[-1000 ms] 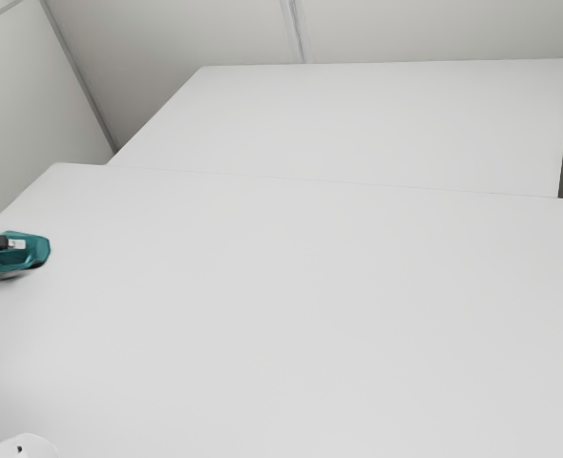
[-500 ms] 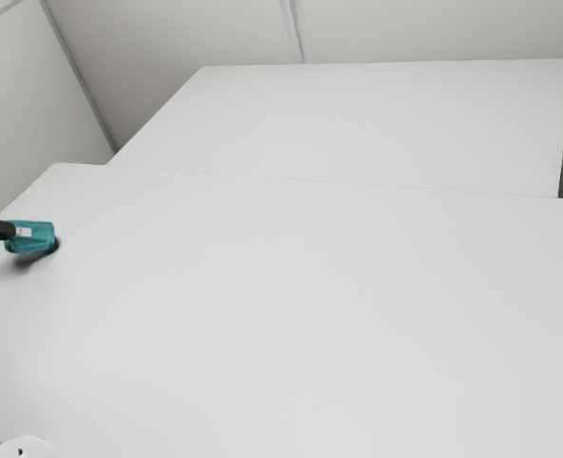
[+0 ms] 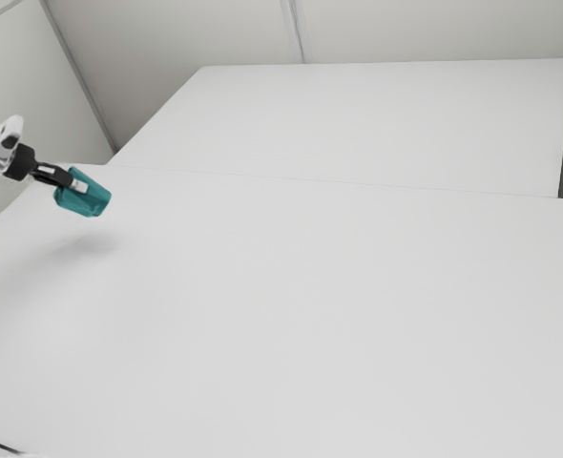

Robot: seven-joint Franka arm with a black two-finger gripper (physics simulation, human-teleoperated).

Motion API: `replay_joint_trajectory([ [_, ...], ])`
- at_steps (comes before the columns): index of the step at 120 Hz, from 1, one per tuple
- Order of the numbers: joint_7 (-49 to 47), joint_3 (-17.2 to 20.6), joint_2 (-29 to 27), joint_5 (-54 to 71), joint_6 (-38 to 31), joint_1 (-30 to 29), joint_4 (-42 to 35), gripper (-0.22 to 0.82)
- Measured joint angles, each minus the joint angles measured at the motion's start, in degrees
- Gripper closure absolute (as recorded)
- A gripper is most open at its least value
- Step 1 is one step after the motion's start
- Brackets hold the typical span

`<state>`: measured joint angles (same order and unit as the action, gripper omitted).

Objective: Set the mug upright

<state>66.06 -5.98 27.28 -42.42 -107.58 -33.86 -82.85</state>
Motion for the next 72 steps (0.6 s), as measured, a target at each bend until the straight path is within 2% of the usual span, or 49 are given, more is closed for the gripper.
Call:
replay_joint_trajectory([
  [11, -5.14, 0.06, -7.42, 9.45, -3.07, 7.58, -7.56, 0.78],
  [42, -27.30, 0.28, -22.97, 35.16, -7.63, 24.58, -23.10, 0.78],
  [72, -48.73, 0.81, -29.54, 41.46, -12.45, 37.72, -34.40, 0.78],
])
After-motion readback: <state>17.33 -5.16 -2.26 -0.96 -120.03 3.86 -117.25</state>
